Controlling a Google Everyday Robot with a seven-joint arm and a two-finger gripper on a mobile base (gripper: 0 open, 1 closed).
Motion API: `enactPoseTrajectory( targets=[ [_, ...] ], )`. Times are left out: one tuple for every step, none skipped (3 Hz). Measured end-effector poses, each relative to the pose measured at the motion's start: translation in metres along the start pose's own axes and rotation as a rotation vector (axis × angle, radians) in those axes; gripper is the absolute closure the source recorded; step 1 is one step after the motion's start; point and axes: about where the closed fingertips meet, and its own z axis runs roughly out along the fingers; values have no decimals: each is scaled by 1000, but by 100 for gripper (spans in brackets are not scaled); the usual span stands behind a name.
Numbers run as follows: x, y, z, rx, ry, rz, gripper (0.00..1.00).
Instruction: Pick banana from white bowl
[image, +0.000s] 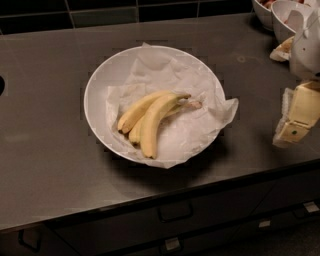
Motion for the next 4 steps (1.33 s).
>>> enactPoseTrajectory(
  targets=[
    [0,0,0,0,0,0,0],
    [-20,0,1,-11,7,-116,0],
    [-59,3,5,-39,3,-327,0],
    [-98,3,17,-61,-37,-501,0]
  ],
)
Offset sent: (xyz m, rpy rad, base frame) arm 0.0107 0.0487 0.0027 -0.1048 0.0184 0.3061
